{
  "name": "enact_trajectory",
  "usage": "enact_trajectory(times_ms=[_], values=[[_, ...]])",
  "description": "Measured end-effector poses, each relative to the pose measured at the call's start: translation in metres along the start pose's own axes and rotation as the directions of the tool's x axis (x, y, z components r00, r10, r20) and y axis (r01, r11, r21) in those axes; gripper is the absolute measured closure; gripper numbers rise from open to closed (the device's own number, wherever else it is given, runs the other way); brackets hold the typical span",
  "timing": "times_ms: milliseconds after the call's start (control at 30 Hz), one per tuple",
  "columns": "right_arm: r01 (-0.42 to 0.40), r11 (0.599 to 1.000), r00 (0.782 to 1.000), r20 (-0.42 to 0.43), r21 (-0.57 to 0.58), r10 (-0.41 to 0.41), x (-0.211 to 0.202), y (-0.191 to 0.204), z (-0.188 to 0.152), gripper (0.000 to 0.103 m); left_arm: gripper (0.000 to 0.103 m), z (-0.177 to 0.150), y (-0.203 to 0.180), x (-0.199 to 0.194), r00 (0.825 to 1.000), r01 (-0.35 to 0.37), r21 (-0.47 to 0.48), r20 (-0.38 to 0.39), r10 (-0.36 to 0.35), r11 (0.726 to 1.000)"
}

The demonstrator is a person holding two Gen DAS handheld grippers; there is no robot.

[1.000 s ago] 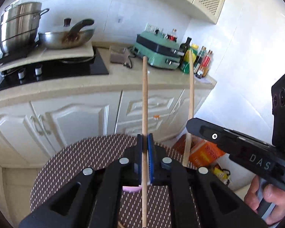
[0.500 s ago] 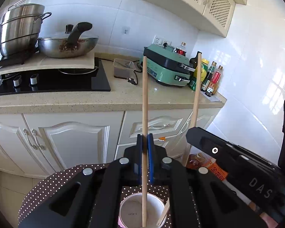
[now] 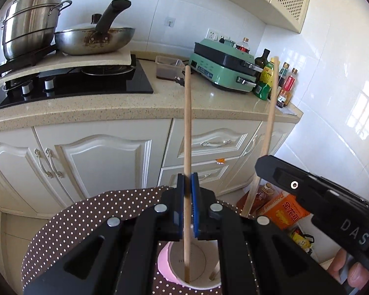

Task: Organize utensils
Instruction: 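Lower the chopsticks into the pink cup and open both grippers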

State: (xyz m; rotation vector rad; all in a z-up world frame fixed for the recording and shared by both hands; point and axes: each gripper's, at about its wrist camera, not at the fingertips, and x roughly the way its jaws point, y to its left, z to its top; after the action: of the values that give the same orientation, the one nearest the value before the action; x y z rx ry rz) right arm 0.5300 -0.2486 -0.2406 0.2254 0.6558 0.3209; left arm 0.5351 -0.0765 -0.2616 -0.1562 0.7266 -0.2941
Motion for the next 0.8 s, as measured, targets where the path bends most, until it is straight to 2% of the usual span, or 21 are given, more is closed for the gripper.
enact_trajectory(times_ms=[233,600,667,700,800], values=[[0.020,1.000,0.999,-0.045,-0.015,-0.021,-0.012,0.003,-0.024,0.097,0.097,-0.021,0.002,-0.016,0.999,0.011,0.008,-0.041,-0.011,1.000],[0.059,0.998,0.991,-0.122,0.033,-0.054,-0.012,0.005,-0.052,0.097,0.097,-0.044,0.003,-0.021,0.991,0.007,0.019,-0.137,-0.004,1.000],[0.066,0.997,0.989,-0.136,0.049,-0.059,-0.011,0.004,-0.055,0.096,0.091,-0.047,0.003,-0.022,0.988,0.004,0.019,-0.153,-0.001,1.000],[0.065,0.996,0.989,-0.139,0.054,-0.057,-0.012,0.004,-0.056,0.096,0.080,-0.048,0.003,-0.023,0.988,-0.004,0.019,-0.157,0.006,1.000],[0.077,0.995,0.987,-0.145,0.058,-0.068,-0.013,0.005,-0.057,0.096,0.077,-0.050,0.002,-0.027,0.987,-0.002,0.025,-0.163,0.006,1.000]])
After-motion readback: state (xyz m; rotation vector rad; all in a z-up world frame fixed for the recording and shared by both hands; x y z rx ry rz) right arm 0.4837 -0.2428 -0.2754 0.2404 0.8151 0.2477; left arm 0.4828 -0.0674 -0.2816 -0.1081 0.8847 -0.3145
